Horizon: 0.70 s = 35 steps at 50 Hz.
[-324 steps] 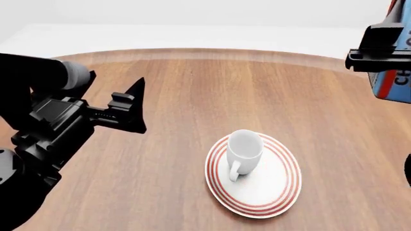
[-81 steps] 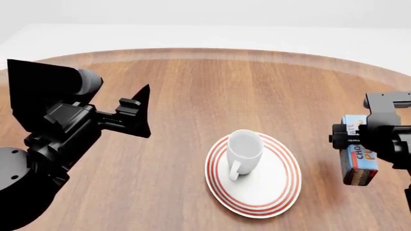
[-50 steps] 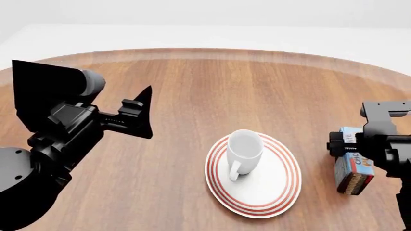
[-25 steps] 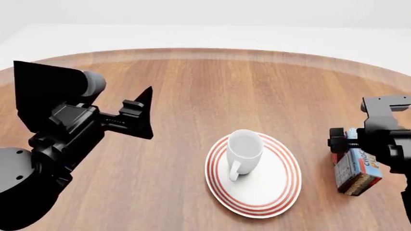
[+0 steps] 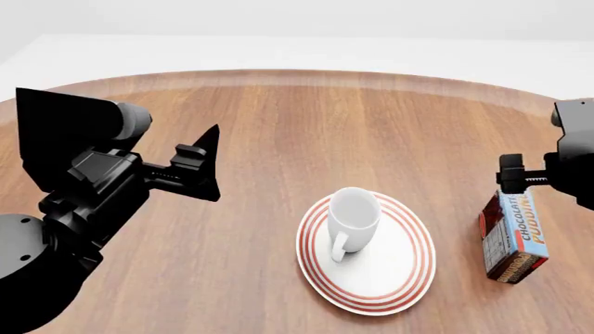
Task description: Pick up the white mug and put it on the plate, and put the chocolate pudding to the right of the plate.
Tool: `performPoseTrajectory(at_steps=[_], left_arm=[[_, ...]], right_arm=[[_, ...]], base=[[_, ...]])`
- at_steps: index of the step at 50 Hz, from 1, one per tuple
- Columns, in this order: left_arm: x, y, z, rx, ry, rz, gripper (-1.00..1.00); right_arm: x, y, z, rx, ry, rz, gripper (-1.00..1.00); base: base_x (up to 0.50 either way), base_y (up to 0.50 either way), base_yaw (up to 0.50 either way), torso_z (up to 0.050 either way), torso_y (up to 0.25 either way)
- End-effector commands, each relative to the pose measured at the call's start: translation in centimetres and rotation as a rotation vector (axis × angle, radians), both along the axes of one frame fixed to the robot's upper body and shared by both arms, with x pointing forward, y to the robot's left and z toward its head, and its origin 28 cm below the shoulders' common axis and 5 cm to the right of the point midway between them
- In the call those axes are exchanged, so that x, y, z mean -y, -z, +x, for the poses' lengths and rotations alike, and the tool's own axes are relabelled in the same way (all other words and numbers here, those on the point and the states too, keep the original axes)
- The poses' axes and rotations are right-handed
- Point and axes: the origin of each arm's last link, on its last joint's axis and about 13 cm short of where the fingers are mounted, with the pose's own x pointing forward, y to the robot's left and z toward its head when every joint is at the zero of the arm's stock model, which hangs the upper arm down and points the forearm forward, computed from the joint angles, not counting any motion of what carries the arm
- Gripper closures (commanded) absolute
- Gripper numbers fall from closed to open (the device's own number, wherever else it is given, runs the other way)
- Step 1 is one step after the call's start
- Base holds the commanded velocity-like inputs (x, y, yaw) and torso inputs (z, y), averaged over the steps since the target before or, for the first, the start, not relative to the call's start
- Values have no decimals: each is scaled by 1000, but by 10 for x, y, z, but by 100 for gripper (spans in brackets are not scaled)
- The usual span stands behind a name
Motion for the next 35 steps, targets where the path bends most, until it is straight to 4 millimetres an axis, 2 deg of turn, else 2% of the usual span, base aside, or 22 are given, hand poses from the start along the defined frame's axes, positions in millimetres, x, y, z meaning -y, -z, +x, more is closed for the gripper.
performPoseTrajectory(at_steps=[1,8,22,26,35], left_arm=[[3,-5,2,46,30,-21,-100],[2,-7,1,48,27,-20,-100],[3,-10,-1,57,30,-18,-100],[2,-11,-2,59,30,-18,-100],[2,-12,-3,62,26,-19,-100]], right_arm=[[-3,-23,-6,34,-15,-12,-100],[-7,-32,-5,56,-36,-19,-100],[-19,-82,-14,182,-128,-106,-100],[-22,-99,-23,232,-157,-152,-100],[-30,-119,-47,349,-212,-220,-100]], base=[[0,0,0,0,0],[0,0,0,0,0],[0,0,0,0,0],[0,0,0,0,0],[0,0,0,0,0]])
